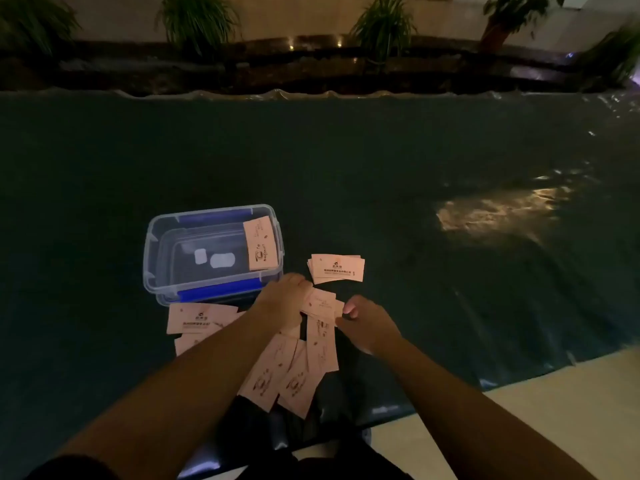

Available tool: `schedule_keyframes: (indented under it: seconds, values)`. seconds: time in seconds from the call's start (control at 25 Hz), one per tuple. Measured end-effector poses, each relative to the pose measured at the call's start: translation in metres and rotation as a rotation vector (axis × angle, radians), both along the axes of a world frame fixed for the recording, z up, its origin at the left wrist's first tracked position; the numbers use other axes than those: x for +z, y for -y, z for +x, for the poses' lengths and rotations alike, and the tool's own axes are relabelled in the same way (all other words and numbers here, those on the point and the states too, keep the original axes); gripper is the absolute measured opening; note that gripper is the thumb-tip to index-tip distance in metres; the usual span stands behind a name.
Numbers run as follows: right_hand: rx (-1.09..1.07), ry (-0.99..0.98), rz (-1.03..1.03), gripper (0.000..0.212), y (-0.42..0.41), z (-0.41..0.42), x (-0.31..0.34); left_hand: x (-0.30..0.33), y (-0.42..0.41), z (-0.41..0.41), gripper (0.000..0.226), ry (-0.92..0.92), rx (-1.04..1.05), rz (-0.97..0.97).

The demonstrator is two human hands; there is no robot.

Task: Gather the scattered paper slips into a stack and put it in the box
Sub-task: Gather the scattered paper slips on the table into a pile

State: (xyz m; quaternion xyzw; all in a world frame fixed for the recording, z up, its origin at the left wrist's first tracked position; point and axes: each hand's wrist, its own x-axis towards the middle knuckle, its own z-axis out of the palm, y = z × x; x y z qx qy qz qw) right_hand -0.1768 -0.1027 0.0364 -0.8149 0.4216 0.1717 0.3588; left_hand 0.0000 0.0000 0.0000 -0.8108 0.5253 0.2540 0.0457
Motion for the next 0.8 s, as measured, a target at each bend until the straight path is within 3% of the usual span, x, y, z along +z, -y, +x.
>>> schedule_keyframes:
  seconds: [0.2,0.32,0.56,0.68,0.8]
  values:
    - [-0.087,-0.014,0.127,0.038,-0.001,-0.011,-0.030,-0.009,0.007,-0.004,0.059,0.127,-0.034,0.005]
    - [-0.160,-0.013,0.158,0.042,0.002,-0.011,-0.036,-0.009,0.006,-0.007,0.072,0.111,-0.010,0.018]
    - [-0.226,0.002,0.202,0.050,-0.003,-0.010,-0.040,-0.009,0.001,-0.007,0.072,0.180,0.013,-0.003]
    - [-0.230,-0.012,0.224,0.065,-0.014,-0.012,-0.038,-0.003,-0.005,-0.007,0.077,0.172,0.045,-0.021]
    - [-0.193,-0.094,0.141,0.090,-0.036,-0.006,-0.034,0.007,-0.013,-0.014,0.084,0.053,0.176,-0.061]
